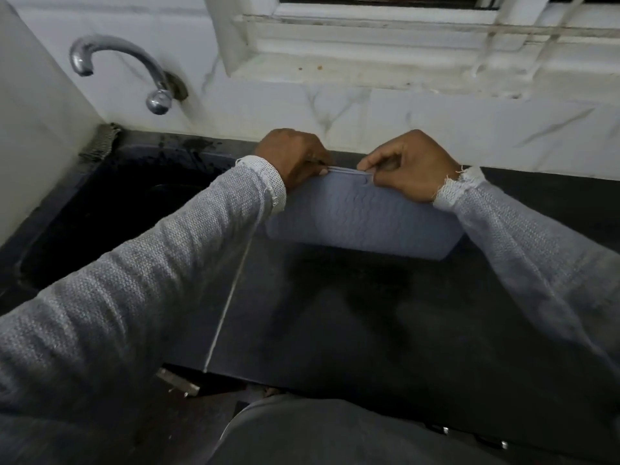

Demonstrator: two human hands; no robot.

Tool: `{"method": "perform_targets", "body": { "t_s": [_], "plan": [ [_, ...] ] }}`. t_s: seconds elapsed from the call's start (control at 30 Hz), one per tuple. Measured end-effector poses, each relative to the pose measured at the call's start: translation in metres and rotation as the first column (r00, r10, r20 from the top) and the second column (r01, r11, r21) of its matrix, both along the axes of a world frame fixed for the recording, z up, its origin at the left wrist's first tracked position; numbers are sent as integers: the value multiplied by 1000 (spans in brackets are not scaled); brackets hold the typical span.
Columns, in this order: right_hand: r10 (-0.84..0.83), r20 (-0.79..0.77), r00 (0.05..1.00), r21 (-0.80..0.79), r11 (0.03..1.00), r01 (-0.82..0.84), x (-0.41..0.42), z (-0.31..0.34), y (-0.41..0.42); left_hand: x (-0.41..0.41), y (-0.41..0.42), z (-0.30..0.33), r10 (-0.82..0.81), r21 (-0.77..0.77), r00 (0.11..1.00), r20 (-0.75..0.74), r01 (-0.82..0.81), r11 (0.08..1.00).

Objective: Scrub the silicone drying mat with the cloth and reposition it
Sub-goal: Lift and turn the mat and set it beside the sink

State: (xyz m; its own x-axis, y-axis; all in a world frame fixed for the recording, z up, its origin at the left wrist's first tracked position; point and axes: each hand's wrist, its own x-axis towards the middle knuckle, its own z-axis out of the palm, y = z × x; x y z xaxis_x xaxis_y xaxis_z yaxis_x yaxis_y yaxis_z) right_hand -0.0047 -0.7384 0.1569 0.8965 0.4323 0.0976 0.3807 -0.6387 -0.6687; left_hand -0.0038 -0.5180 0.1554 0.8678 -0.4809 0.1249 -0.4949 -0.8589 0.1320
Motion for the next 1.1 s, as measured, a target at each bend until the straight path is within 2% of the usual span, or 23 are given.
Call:
{"method": "perform_targets", "body": {
  "t_s": [0.33, 0.6, 0.93, 1.1],
  "plan": [
    [146, -54, 988, -90, 984, -151, 15, -21, 84, -12, 80, -29, 183, -62, 977, -111, -191, 980],
    [136, -18, 990, -186, 973, -137, 15, -46, 108, 1, 102, -53, 167, -74, 956, -240, -189, 979],
    [141, 96, 985, -306, 946, -105, 5, -70, 107, 23, 107, -70, 60, -205, 943, -328, -133, 970],
    [131, 28, 991, -303, 946, -117, -19, -89, 104, 41, 107, -78, 57, -208, 947, -317, -128, 970]
  ]
}}
